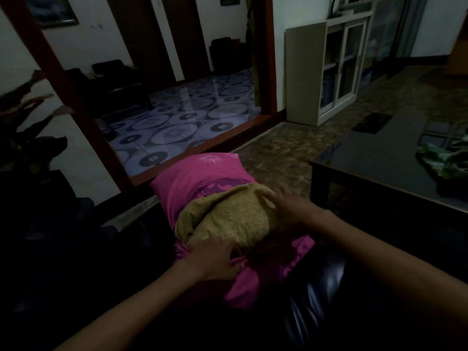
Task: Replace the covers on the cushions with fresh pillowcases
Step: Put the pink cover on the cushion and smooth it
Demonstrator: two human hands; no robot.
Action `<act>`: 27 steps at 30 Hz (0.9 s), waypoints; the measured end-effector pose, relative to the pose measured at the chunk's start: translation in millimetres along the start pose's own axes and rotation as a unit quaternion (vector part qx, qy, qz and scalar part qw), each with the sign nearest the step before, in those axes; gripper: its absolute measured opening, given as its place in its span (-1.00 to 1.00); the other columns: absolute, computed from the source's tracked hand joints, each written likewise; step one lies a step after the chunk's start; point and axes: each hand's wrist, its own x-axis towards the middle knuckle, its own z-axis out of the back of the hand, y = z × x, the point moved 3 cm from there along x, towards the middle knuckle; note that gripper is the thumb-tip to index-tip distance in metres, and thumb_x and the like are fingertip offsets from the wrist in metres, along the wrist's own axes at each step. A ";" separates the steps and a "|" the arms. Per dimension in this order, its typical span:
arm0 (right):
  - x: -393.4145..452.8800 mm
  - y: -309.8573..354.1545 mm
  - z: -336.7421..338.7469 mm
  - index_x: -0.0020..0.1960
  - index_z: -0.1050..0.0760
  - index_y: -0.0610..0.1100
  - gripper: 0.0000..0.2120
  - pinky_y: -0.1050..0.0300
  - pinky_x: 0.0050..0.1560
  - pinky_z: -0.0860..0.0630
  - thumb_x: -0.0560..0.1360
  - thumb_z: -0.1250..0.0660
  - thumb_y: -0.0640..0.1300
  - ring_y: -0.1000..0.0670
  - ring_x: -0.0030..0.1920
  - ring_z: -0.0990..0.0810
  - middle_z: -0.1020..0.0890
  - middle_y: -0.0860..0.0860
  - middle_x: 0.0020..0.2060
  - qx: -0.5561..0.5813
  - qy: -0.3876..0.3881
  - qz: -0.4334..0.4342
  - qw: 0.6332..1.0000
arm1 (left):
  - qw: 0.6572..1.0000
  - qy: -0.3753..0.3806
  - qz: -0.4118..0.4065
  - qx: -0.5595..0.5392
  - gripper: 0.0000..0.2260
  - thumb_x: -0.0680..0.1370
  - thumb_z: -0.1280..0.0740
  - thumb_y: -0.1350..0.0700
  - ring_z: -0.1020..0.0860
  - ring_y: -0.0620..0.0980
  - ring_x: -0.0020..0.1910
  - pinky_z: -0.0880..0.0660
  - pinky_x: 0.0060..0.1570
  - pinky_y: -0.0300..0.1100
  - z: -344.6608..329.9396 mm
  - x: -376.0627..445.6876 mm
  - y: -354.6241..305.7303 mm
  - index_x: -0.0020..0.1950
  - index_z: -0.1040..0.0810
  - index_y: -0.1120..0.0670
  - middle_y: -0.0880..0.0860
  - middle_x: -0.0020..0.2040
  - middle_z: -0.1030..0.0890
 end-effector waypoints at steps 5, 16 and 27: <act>2.9 14.9 11.8 0.55 -0.23 0.23 -0.11 -0.02 0.06 -0.51 0.28 -0.48 0.19 -0.22 0.19 -0.60 -0.59 -0.12 0.25 -0.016 -0.110 0.014 0.994 | 0.998 0.030 0.034 0.035 -0.56 0.47 -0.38 -0.16 -0.56 0.21 0.19 -0.46 0.08 -0.07 -15.0 6.0 -45.1 0.15 -0.56 0.16 0.21 0.17 -0.61; 3.7 51.1 25.2 0.16 -0.59 0.07 -0.48 0.09 -0.24 -0.36 0.21 -0.45 0.17 -0.17 -0.09 -0.66 -0.68 -0.04 -0.09 0.039 -0.266 -0.026 0.963 | 0.987 -0.086 0.135 -0.006 -0.71 0.49 -0.34 0.09 -0.51 0.20 0.21 -0.38 0.07 -0.03 -0.5 0.5 -52.0 0.18 -0.49 0.16 0.17 0.17 -0.57; 11.6 36.2 8.0 0.30 -0.56 0.12 -0.41 0.05 0.07 -0.52 0.30 -0.56 0.19 -0.18 0.15 -0.63 -0.67 -0.10 0.16 0.150 -0.136 0.021 0.979 | 0.995 -0.054 -0.021 0.084 -0.76 0.50 -0.25 0.09 -0.58 0.20 0.08 -0.39 -0.06 0.01 -1.8 -11.8 -67.8 0.10 -0.58 0.12 0.15 0.06 -0.62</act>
